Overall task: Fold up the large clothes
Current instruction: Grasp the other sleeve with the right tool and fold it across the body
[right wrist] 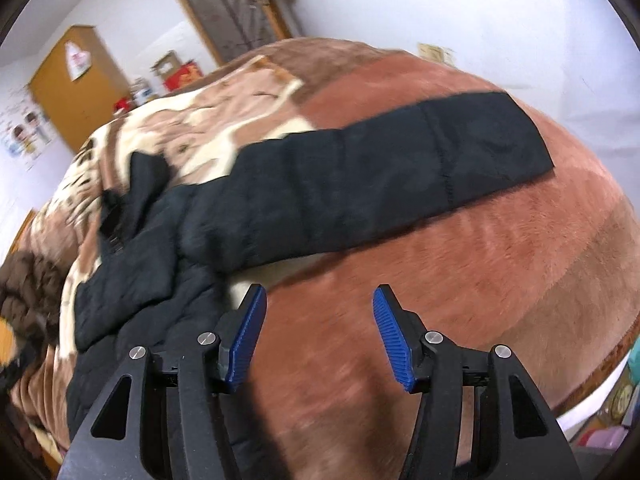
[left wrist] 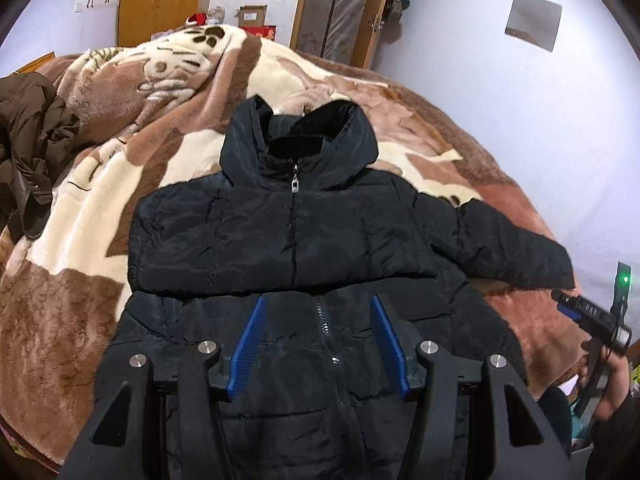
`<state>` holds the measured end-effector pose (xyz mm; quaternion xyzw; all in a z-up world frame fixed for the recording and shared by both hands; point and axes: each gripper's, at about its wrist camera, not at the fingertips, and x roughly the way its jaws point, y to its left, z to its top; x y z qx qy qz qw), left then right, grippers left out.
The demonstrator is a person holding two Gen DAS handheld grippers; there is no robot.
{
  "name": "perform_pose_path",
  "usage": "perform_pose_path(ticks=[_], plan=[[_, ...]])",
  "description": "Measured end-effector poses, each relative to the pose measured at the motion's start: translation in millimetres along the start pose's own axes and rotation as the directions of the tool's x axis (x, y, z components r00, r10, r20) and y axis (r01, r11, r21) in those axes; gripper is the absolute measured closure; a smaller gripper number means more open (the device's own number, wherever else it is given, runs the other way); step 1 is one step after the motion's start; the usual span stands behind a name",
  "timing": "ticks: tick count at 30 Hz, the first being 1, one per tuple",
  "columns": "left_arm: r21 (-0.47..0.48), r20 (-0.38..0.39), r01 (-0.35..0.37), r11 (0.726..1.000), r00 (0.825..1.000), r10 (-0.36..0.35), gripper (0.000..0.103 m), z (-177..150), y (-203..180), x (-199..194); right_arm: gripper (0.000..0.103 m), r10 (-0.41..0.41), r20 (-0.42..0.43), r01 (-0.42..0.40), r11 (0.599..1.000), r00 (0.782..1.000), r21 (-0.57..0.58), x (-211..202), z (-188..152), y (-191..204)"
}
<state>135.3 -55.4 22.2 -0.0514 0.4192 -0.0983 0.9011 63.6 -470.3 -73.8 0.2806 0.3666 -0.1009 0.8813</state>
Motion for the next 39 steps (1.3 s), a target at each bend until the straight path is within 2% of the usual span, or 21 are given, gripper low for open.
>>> perform_pose_path(ticks=[5,10,17,22,25,28,33,36,39], plan=[[-0.012,-0.042,-0.031,0.999,0.999,0.031,0.047,3.0,7.4,34.4,0.046,-0.047,-0.008,0.047,0.994,0.999,0.098,34.5,21.0,-40.1],[-0.037,-0.073,-0.056,0.998,0.996,0.053,0.047,6.5,16.7,59.9,0.046,-0.024,0.013,0.020,0.971,1.000,0.240,59.6,37.1,-79.0],[-0.057,-0.110,-0.073,0.996,0.992,0.067,0.047,3.5,24.5,79.6,0.046,0.005,0.127,-0.047,0.941,0.992,0.334,63.6,53.3,-97.6],[-0.074,-0.119,-0.072,0.995,0.991,0.063,0.047,-0.5,27.8,78.6,0.047,0.001,0.121,-0.045,0.931,0.993,0.362,65.5,59.9,-102.9],[-0.082,-0.112,-0.074,0.994,0.992,0.065,0.047,-1.9,31.9,72.1,0.081,-0.009,0.114,-0.034,0.929,0.993,0.368,55.7,65.0,-102.2],[-0.094,-0.096,-0.077,0.993,0.993,0.068,0.047,-2.1,36.5,63.0,0.087,0.010,0.144,-0.055,0.950,0.989,0.308,30.1,72.2,-83.8],[-0.121,-0.070,-0.093,0.988,0.994,0.085,0.047,-1.2,50.6,48.4,0.090,0.108,0.218,-0.145,0.977,0.970,0.159,-21.3,88.6,-26.3],[-0.138,-0.049,-0.101,0.985,0.994,0.095,0.047,-0.2,60.1,37.5,0.090,0.198,0.252,-0.218,0.975,0.947,0.052,-50.8,94.2,22.5],[-0.157,-0.027,-0.105,0.982,0.994,0.102,0.047,0.4,69.2,28.0,0.090,0.306,0.257,-0.296,0.952,0.917,-0.075,-76.3,94.5,81.5]])
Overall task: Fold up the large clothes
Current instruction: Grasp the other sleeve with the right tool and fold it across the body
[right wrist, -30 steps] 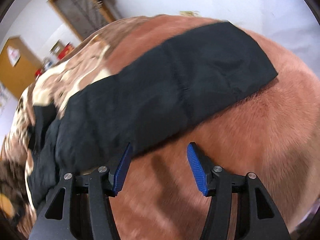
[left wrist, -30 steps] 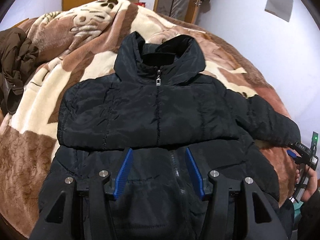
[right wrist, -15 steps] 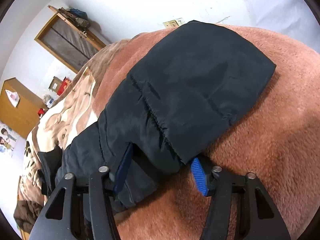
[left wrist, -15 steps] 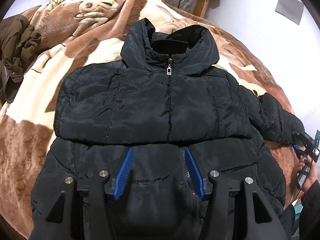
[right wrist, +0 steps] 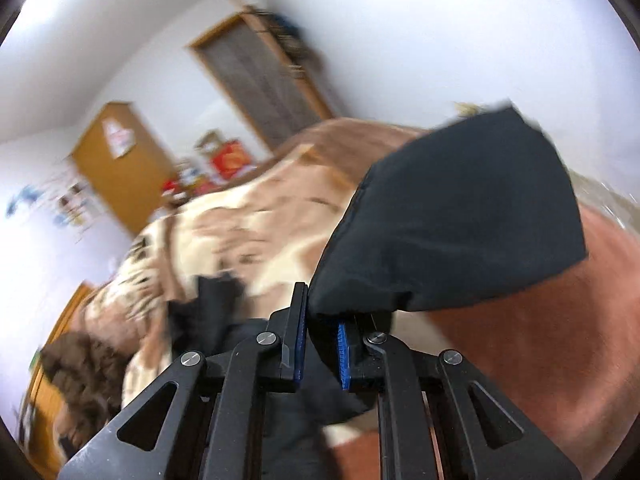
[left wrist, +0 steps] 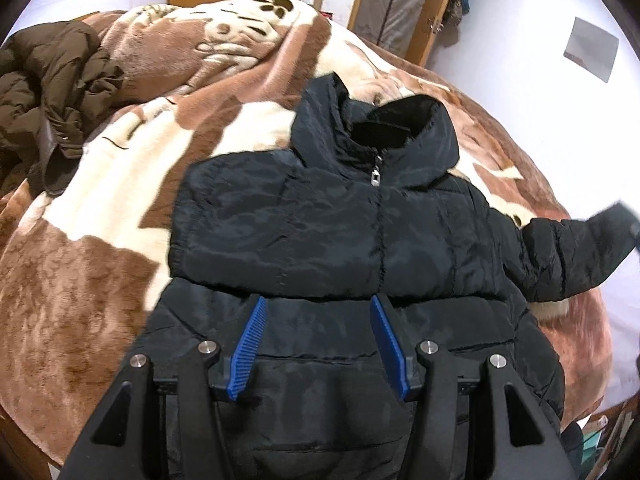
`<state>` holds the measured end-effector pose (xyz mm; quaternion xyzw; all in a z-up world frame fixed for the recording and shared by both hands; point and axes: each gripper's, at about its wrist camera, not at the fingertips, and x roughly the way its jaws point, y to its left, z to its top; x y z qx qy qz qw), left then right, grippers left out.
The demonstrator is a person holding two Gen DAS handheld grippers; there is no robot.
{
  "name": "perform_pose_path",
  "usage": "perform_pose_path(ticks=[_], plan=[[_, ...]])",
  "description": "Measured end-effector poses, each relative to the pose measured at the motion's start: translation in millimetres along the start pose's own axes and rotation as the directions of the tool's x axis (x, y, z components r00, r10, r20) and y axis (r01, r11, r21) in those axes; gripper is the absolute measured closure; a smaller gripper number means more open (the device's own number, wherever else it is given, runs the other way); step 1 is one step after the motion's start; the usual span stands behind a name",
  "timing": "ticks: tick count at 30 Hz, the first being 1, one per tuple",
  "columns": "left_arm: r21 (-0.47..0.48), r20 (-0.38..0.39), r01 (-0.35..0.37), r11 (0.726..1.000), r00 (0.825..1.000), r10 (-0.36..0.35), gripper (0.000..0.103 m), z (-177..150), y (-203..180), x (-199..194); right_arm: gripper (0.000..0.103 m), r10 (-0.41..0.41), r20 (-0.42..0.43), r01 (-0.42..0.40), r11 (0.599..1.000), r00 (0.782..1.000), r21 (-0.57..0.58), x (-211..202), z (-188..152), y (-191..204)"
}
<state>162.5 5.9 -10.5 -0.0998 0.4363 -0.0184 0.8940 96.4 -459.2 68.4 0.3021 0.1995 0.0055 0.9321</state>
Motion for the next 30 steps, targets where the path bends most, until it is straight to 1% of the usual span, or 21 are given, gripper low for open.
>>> perform_pose_path(ticks=[2,3,5,7,8,9,11,12,13,15,16,18,19,20,21,22,24,25,26,28,30], plan=[[-0.016,0.011,0.002,1.000,1.000,-0.002,0.047,0.1,7.1,-4.2,0.090,0.071,-0.022,-0.073,0.996,0.997,-0.057,4.1,-1.3,39.5],[-0.025,0.015,0.004,1.000,1.000,-0.004,0.047,-0.6,11.3,-5.9,0.090,0.094,-0.037,-0.096,0.993,0.995,-0.074,8.5,-3.7,52.6],[-0.044,0.020,0.008,0.999,1.000,-0.007,0.047,-2.2,18.8,-7.7,0.090,0.149,-0.091,-0.160,0.979,0.985,-0.128,20.7,-16.0,90.1],[-0.063,0.022,0.010,0.998,1.000,-0.009,0.047,-4.6,27.4,-8.5,0.090,0.164,-0.134,-0.185,0.968,0.977,-0.169,35.3,-31.2,113.4],[-0.072,0.022,0.011,0.997,1.000,-0.009,0.047,-5.8,31.2,-8.6,0.090,0.176,-0.174,-0.207,0.961,0.969,-0.183,48.6,-44.0,128.5],[-0.079,0.022,0.010,0.997,1.000,-0.008,0.047,-6.6,35.1,-8.4,0.090,0.184,-0.198,-0.221,0.957,0.963,-0.186,58.4,-51.6,135.4],[-0.089,0.023,0.005,0.996,1.000,-0.003,0.047,-8.6,43.7,-9.0,0.090,0.190,-0.271,-0.248,0.948,0.944,-0.200,86.6,-79.0,155.7],[-0.094,0.023,0.001,0.996,1.000,0.001,0.047,-9.3,48.5,-9.2,0.090,0.188,-0.296,-0.254,0.946,0.936,-0.204,95.7,-89.5,158.0],[-0.100,0.023,-0.002,0.995,1.000,0.004,0.047,-9.9,53.0,-9.3,0.090,0.186,-0.340,-0.268,0.940,0.922,-0.212,112.0,-105.9,167.0],[-0.113,0.024,-0.011,0.994,1.000,0.013,0.047,-11.2,62.3,-9.5,0.090,0.169,-0.401,-0.278,0.932,0.900,-0.233,141.4,-130.0,180.7],[-0.118,0.024,-0.014,0.993,1.000,0.017,0.047,-11.9,66.1,-9.3,0.089,0.153,-0.431,-0.277,0.930,0.889,-0.241,157.3,-143.4,184.2],[-0.132,0.020,-0.020,0.991,1.000,0.023,0.047,-13.8,73.6,-8.4,0.082,0.141,-0.492,-0.287,0.929,0.859,-0.234,183.9,-165.9,187.1],[-0.138,0.018,-0.023,0.990,1.000,0.025,0.047,-14.6,77.1,-7.8,0.076,0.136,-0.517,-0.289,0.930,0.845,-0.227,192.8,-175.0,184.4],[-0.142,0.016,-0.025,0.990,1.000,0.027,0.047,-15.9,78.8,-7.5,0.067,0.133,-0.554,-0.294,0.932,0.822,-0.213,203.4,-183.8,180.5],[-0.147,0.013,-0.026,0.989,1.000,0.028,0.047,-17.0,80.9,-7.1,0.062,0.130,-0.585,-0.297,0.934,0.801,-0.198,210.9,-191.1,177.6],[-0.151,0.011,-0.027,0.988,1.000,0.028,0.047,-17.5,82.2,-6.3,0.056,0.117,-0.609,-0.289,0.938,0.785,-0.191,218.2,-199.1,175.6],[-0.155,0.006,-0.026,0.988,1.000,0.027,0.047,-18.2,83.7,-5.5,0.052,0.138,-0.619,-0.305,0.937,0.773,-0.172,215.6,-203.2,177.7],[-0.154,0.006,-0.024,0.988,1.000,0.026,0.047,-17.5,82.9,-5.1,0.050,0.163,-0.625,-0.325,0.933,0.764,-0.154,211.8,-202.6,178.3],[-0.153,0.007,-0.021,0.988,1.000,0.022,0.047,-15.8,81.4,-4.7,0.047,0.179,-0.626,-0.339,0.929,0.759,-0.146,207.3,-200.4,179.7],[-0.146,0.012,-0.009,0.989,1.000,0.011,0.047,-11.1,75.5,-4.7,0.046,0.230,-0.618,-0.391,0.910,0.752,-0.137,192.9,-192.4,182.9],[-0.132,0.023,0.008,0.991,1.000,-0.005,0.047,-3.9,66.7,-4.1,0.046,0.267,-0.594,-0.431,0.889,0.759,-0.152,176.8,-181.6,183.3]])
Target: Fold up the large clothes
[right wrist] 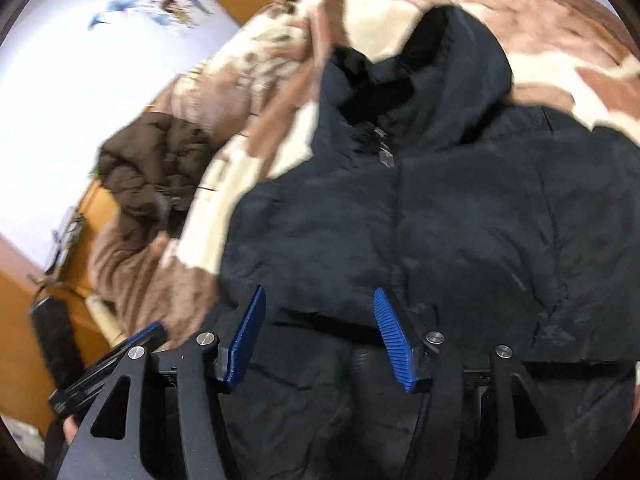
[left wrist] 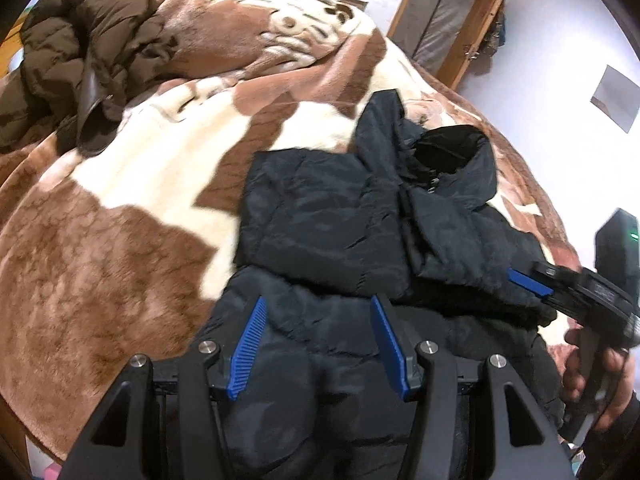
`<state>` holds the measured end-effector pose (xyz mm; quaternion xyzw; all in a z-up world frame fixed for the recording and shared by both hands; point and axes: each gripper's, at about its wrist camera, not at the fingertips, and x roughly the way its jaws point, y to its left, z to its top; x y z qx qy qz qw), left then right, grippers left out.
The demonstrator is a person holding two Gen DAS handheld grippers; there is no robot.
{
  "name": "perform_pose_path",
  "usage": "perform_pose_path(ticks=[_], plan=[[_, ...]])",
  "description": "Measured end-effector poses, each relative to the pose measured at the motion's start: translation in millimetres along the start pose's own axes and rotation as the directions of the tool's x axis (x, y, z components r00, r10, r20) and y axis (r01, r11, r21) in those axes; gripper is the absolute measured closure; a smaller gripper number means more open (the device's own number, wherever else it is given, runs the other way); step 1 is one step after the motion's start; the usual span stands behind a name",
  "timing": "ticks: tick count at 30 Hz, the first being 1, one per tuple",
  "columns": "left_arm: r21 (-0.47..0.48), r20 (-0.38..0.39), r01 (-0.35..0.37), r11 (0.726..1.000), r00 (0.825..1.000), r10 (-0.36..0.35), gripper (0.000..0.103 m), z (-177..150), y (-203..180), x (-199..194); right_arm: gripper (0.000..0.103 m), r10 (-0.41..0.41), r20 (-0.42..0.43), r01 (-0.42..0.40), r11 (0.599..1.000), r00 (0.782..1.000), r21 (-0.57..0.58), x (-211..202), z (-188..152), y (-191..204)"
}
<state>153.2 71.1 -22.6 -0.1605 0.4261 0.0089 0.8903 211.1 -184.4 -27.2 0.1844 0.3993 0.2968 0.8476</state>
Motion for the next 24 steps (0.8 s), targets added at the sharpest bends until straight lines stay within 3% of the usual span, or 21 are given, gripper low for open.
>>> perform_pose_path(ticks=[3,7,9,10,11,15,18,21,24], plan=[[0.037,0.009,0.037,0.999,0.999,-0.037,0.047,11.1,-21.7,3.5,0.046,-0.077,0.100,0.082,0.996,0.992,-0.046,-38.2,2.5,-7.8],[0.116,0.008,0.086,0.990,0.996,-0.087,0.047,27.2,-64.1,22.3,0.046,-0.283,0.174,0.264,0.957,0.943,0.121,-83.7,12.1,-77.9],[0.143,-0.003,0.110,0.984,0.994,-0.110,0.047,34.4,-85.1,35.6,0.056,-0.381,0.172,0.348,0.917,0.908,0.193,-96.0,14.7,-109.4],[0.159,-0.010,0.124,0.979,0.992,-0.124,0.047,38.1,-96.1,43.4,0.072,-0.404,0.167,0.368,0.906,0.899,0.209,-98.9,16.4,-119.0],[0.171,-0.013,0.131,0.976,0.991,-0.131,0.047,41.1,-105.2,50.0,0.076,-0.430,0.153,0.393,0.892,0.890,0.222,-96.8,17.9,-130.2],[0.226,-0.013,0.124,0.966,0.992,-0.124,0.047,49.8,-132.4,80.6,0.076,-0.453,0.086,0.439,0.887,0.887,0.141,-61.6,22.7,-139.5],[0.241,-0.064,0.073,0.968,0.996,-0.059,0.047,49.1,-134.2,116.0,0.076,-0.469,-0.009,0.467,0.878,0.883,0.106,-20.0,18.3,-151.5],[0.265,-0.087,0.008,0.964,0.996,0.016,0.047,40.6,-124.4,145.6,0.076,-0.470,-0.013,0.469,0.878,0.883,0.097,-5.5,19.0,-153.1],[0.250,-0.086,-0.005,0.968,0.996,0.027,0.046,36.5,-114.7,155.3,0.076,-0.490,-0.025,0.490,0.870,0.872,0.046,1.3,19.2,-148.8]])
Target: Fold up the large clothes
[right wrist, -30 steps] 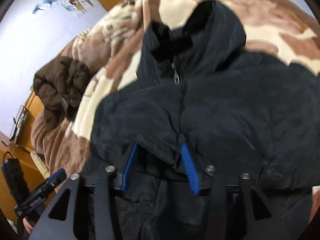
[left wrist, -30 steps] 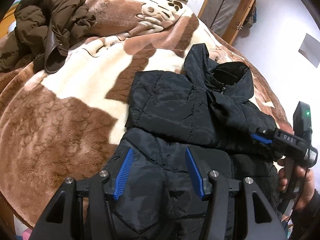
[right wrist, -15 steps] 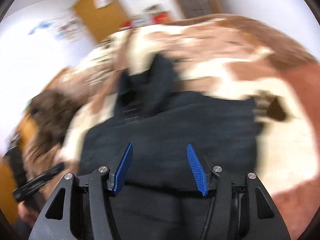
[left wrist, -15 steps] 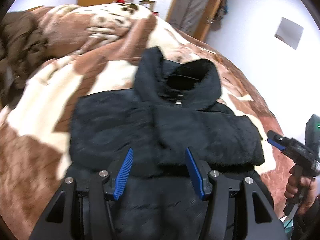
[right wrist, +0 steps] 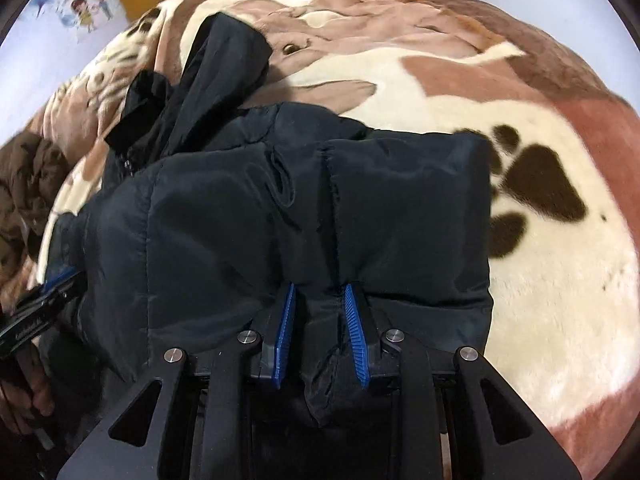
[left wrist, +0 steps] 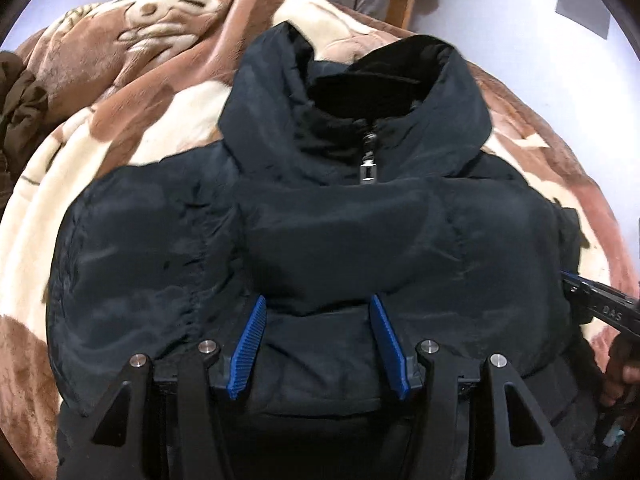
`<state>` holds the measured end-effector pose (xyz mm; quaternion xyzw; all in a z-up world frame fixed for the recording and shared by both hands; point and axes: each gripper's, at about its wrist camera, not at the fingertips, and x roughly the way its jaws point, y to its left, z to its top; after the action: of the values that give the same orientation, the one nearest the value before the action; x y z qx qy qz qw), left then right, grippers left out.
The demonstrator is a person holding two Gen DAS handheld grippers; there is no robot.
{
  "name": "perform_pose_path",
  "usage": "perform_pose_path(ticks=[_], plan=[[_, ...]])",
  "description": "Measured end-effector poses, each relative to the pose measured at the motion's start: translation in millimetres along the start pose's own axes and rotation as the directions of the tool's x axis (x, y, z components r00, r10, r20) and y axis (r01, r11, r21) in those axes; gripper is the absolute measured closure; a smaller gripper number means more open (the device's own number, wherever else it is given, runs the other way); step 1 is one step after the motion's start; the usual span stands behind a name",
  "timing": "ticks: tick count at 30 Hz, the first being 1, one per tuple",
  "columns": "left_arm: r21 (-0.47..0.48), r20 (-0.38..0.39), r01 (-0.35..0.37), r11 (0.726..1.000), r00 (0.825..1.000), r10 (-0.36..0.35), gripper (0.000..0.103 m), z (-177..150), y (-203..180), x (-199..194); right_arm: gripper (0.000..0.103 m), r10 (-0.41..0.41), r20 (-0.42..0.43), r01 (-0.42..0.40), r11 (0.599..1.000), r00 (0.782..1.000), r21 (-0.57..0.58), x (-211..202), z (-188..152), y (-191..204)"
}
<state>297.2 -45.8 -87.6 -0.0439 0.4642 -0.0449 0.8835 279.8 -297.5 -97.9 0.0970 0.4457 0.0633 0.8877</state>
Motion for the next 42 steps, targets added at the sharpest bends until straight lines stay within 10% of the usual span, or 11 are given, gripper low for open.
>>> perform_pose_path(ticks=[10,24,34,42], plan=[[-0.030,0.059,0.039,0.999,0.998,-0.037,0.047,13.8,5.0,-46.0,0.076,0.041,0.131,-0.042,0.999,0.991,0.006,-60.9,28.4,-3.3],[0.035,0.005,-0.061,0.998,0.998,0.061,0.044,22.7,1.4,31.0,0.077,-0.027,0.002,0.027,0.999,1.000,-0.028,17.9,36.2,5.8],[0.053,0.079,-0.004,0.999,0.997,-0.001,0.047,20.6,10.7,-45.0,0.077,0.067,0.132,-0.066,0.998,0.989,-0.016,-72.9,13.8,19.0],[0.051,-0.020,-0.006,0.999,1.000,0.007,0.047,-11.7,5.8,-8.2,0.077,0.027,-0.007,-0.028,0.998,1.000,-0.056,-12.0,-8.9,40.5]])
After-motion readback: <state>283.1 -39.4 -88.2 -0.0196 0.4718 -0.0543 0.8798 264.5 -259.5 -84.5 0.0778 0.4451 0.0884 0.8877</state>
